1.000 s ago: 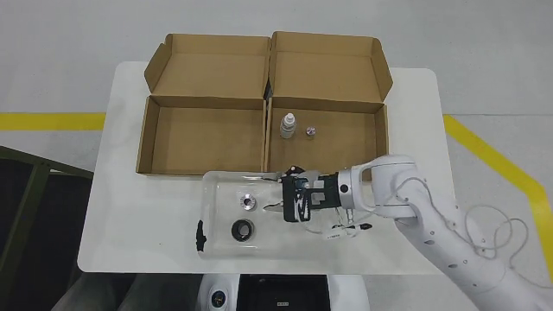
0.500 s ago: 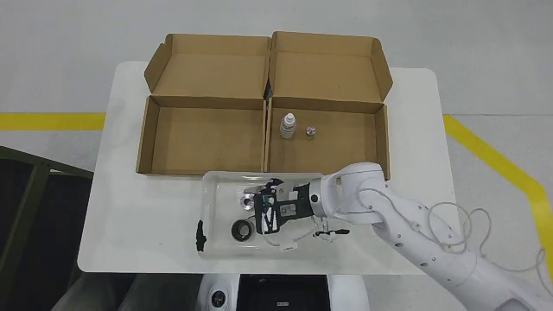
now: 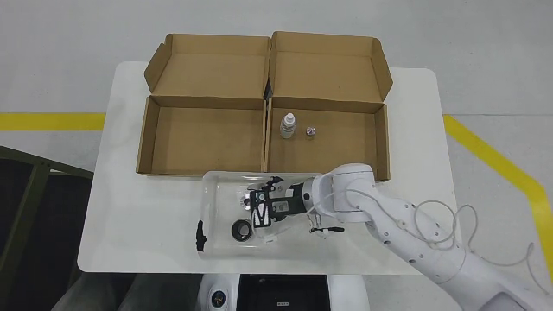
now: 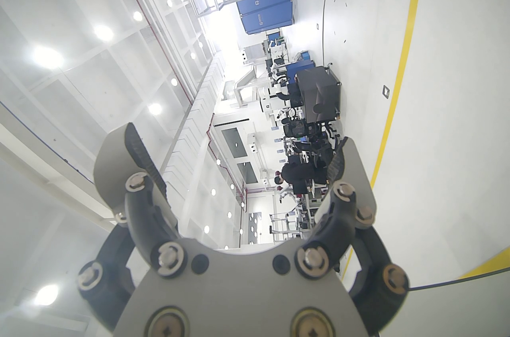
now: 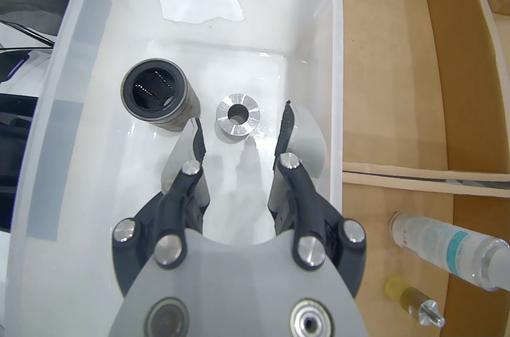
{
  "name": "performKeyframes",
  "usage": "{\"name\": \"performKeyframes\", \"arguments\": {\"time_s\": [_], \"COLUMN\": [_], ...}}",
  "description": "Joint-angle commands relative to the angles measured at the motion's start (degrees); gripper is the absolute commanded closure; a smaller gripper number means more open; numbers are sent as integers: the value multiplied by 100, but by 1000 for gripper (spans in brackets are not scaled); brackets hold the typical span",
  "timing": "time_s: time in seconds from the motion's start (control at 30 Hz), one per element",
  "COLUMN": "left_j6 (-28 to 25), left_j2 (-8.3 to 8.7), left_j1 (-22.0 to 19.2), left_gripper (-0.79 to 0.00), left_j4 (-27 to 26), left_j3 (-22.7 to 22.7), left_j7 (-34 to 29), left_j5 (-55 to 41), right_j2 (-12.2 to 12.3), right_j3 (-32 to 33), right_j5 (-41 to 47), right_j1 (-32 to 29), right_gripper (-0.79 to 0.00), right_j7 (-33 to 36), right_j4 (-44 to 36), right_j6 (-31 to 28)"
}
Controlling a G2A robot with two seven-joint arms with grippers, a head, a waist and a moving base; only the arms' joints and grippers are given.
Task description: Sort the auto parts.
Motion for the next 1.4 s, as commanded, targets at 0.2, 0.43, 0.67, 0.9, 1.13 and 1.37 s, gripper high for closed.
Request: {"name": "performKeyframes", "arguments": {"time_s": [0.2,0.43,0.67,0.9,1.13,1.37], "left_j6": [0,0,0,0,0,0], "left_j2": [0,0,0,0,0,0], "left_j1": [0,0,0,0,0,0], "left_gripper": [-785,-785,-785,-785,-785,-785], "left_j4": [0,0,0,0,0,0], "left_j3": [0,0,0,0,0,0], "left_j7": [0,0,0,0,0,0], "left_j5": [0,0,0,0,0,0], "right_j2": [-111,-241,-388,-546,-685,-795], "right_j3": [-183,-360,-526,-677,-824,-905], "right_j5": [-138,-220,-293,-304,-304,-311], "right_j1": [45,150,306,470,559,601], "right_gripper": [-357,-360,-363,-366,-372,-372], "right_j7": [57,115,182,207,308,369], "right_j4": [160,361,562,811,967,1107], "right_j6": [91,182,239,241,209,189]}}
